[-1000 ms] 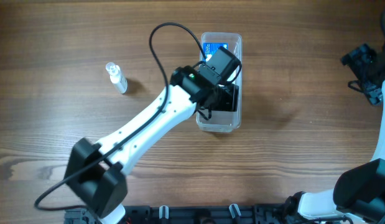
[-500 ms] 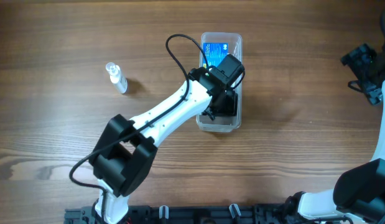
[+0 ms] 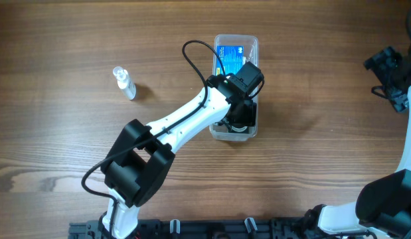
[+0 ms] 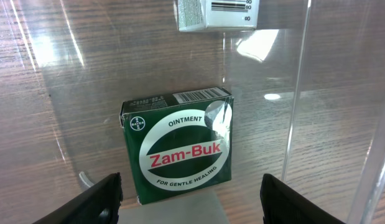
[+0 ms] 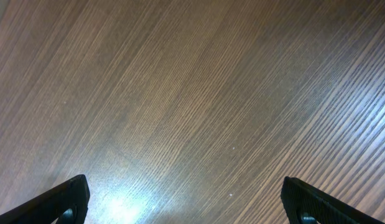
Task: Pack container
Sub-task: 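Move the left gripper to the white bottle and grasp it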
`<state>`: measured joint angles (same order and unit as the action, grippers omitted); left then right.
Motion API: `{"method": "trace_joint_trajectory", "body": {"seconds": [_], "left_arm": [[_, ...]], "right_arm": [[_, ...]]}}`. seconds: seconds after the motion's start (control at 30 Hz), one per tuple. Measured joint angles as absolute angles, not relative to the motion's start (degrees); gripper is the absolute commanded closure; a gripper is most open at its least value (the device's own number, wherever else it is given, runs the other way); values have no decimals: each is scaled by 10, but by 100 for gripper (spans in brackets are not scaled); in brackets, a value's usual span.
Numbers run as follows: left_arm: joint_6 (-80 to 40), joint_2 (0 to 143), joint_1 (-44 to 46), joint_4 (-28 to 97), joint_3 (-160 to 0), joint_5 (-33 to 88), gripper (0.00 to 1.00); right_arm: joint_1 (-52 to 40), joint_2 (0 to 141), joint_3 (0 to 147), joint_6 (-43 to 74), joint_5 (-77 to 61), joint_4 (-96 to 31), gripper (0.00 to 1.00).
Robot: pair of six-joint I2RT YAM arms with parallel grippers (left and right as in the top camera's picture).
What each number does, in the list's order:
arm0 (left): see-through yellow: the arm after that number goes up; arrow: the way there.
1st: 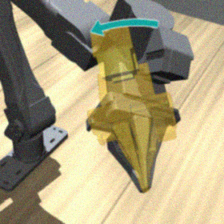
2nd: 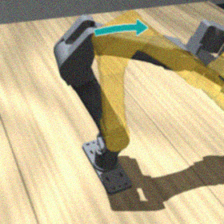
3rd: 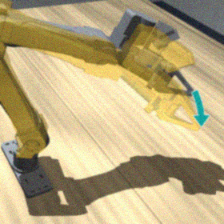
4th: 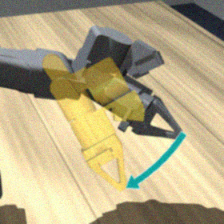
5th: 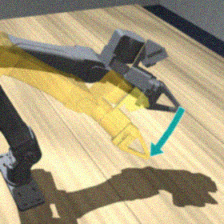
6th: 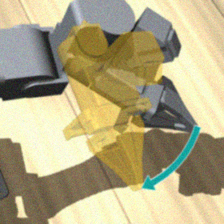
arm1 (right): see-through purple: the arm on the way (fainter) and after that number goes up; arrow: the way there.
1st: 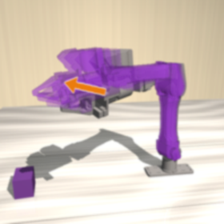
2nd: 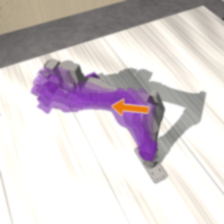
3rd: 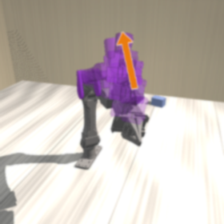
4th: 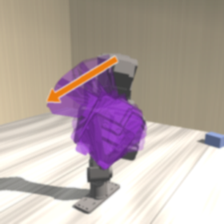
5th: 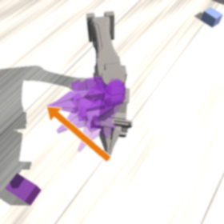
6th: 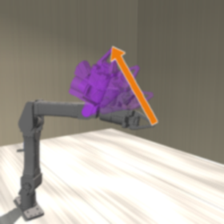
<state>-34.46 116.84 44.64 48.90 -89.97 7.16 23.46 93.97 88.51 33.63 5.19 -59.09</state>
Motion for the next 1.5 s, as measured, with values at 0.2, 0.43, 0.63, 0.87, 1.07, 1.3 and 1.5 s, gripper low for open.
{"method": "trace_joint_trajectory", "body": {"seconds": [0.2, 0.43, 0.63, 0.87, 1.07, 1.3, 1.5], "left_arm": [[-339, 1169, 443, 491, -914, 72, 19], [-295, 1168, 396, 617, -1066, 61, 9], [-278, 1105, 330, 739, -1118, -23, 1], [-234, 1038, 133, 828, -1125, -65, 1], [-199, 1041, 60, 838, -1125, -68, 1], [-165, 1077, 42, 820, -1121, -68, 0], [-118, 1145, 41, 806, -1119, -68, 0]], "right_arm": [[235, 940, 885, 336, 52, -591, 0], [235, 940, 885, 336, 52, -591, 0], [235, 940, 885, 336, 52, -591, 0], [235, 940, 885, 336, 52, -591, 0], [235, 940, 885, 336, 52, -591, 0], [235, 940, 885, 336, 52, -591, 0], [235, 940, 885, 336, 52, -591, 0]]}}
